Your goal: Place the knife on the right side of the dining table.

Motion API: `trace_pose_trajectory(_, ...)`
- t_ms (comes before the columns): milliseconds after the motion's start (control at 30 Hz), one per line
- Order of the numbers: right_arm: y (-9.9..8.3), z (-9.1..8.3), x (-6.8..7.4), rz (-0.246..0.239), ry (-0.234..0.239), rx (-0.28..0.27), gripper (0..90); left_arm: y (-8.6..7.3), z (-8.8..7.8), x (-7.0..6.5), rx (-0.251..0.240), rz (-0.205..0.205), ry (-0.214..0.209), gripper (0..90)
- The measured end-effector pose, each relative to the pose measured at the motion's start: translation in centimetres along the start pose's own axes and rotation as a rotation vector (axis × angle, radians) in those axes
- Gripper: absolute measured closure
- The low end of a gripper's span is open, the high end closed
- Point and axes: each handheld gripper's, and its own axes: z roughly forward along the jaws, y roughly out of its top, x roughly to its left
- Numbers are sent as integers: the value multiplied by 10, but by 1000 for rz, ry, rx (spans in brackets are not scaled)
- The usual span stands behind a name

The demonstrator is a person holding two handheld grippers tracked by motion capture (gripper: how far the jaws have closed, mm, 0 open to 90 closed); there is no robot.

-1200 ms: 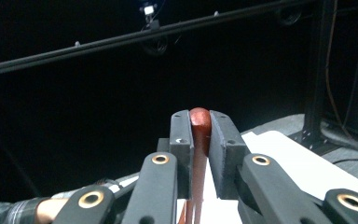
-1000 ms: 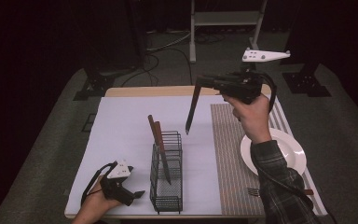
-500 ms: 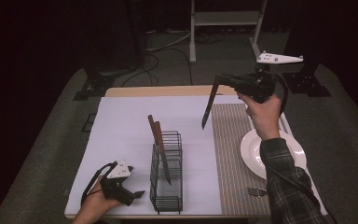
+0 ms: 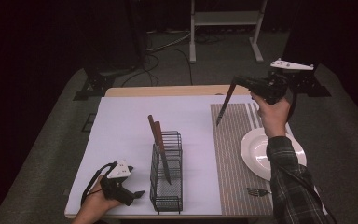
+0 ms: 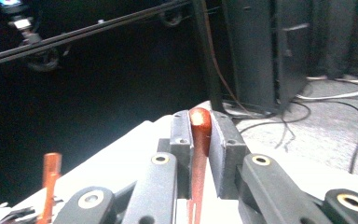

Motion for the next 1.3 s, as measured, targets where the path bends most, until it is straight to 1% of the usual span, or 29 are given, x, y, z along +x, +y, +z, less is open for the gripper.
trace_pose_trajectory(133, -10, -2, -18, 41, -39, -5, 803, 0, 0, 0, -1, 0, 0, 0)
trace_pose_trajectory(200, -15, -3, -27, 52, -57, -6, 803, 0, 0, 0, 0, 0, 0, 0)
trace_pose_trajectory(333, -23, -3, -39, 69, -86, -3, 803, 0, 0, 0, 0, -2, -1, 0)
trace_pose_trajectory(367, -27, -3, -45, 80, -99, -4, 803, 0, 0, 0, 0, -1, -1, 0)
trace_pose_trajectory(400, -27, -3, -45, 80, -99, -4, 803, 0, 0, 0, 0, -2, -1, 0)
trace_pose_trajectory(667, -43, -3, -66, 123, -151, -7, 803, 0, 0, 0, 0, -2, -1, 0)
trace_pose_trajectory(700, -46, -4, -70, 134, -163, -8, 802, 0, 0, 0, 0, -1, -1, 0)
trace_pose_trajectory(767, -48, -4, -73, 139, -170, -9, 803, 0, 0, 0, 0, -1, -1, 0)
trace_pose_trajectory(833, -53, -4, -80, 155, -180, -11, 802, 0, 0, 0, 0, -2, -1, 0)
trace_pose_trajectory(933, -56, -5, -84, 166, -188, -9, 802, 0, 0, 0, 0, -2, -1, 0)
trace_pose_trajectory(1033, -59, -9, -88, 179, -187, -21, 801, 0, 0, 0, 0, -2, -1, 0)
trace_pose_trajectory(1133, -60, -10, -89, 179, -187, -23, 799, 0, 0, 0, 0, -1, -1, 0)
trace_pose_trajectory(1300, -60, -13, -89, 159, -189, -15, 791, 0, 0, 0, 0, -2, -1, 0)
